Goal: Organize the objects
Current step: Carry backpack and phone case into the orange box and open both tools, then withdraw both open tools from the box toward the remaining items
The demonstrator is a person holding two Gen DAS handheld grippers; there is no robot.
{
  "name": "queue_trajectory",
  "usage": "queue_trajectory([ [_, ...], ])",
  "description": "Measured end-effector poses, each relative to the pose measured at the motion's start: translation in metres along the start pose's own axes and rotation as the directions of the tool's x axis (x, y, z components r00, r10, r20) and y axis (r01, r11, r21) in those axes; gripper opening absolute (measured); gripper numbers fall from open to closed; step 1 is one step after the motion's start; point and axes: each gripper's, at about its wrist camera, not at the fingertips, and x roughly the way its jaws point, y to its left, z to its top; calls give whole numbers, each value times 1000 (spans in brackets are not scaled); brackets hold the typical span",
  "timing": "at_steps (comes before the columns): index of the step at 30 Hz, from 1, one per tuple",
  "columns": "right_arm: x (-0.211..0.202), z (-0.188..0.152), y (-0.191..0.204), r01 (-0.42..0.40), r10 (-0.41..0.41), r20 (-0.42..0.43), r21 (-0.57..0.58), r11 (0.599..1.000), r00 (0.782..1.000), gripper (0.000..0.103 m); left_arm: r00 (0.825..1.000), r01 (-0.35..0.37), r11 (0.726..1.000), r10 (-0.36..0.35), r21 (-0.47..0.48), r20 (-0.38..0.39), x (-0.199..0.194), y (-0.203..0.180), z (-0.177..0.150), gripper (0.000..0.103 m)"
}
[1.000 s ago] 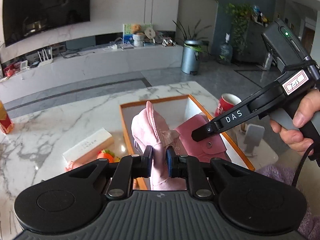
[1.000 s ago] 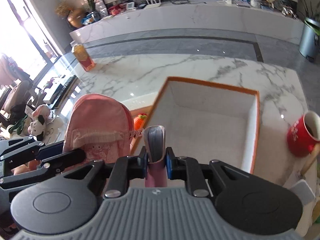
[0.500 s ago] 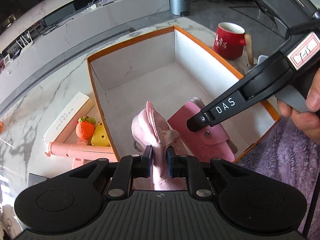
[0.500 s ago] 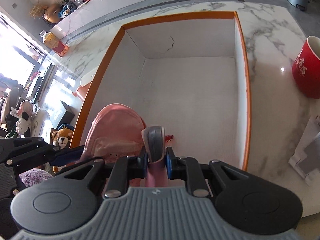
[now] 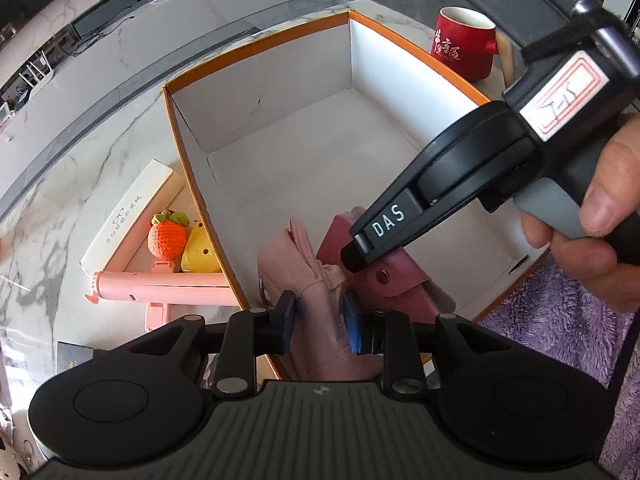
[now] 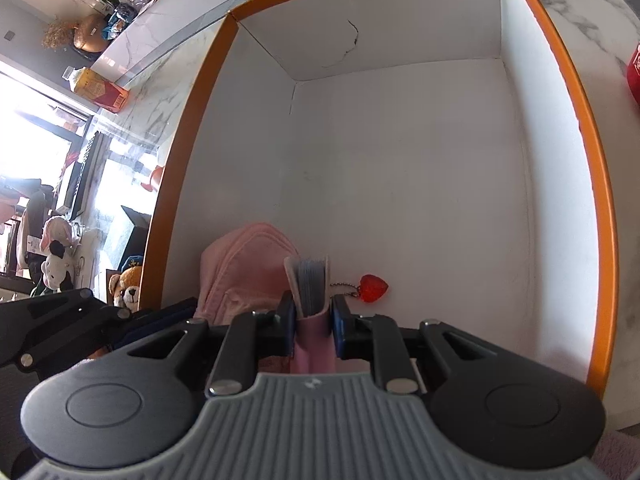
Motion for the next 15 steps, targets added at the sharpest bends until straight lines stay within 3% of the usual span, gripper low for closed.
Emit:
queue_trajectory([
  [6, -2, -7, -1, -55, 55, -9, 52, 997, 998, 32, 997, 45, 998, -42, -49, 61, -20, 10, -14, 33],
  [15, -22, -22, -3, -124, 124, 13, 108, 986, 992, 32, 985, 66, 989, -43, -131, 169, -52, 21, -35, 33],
])
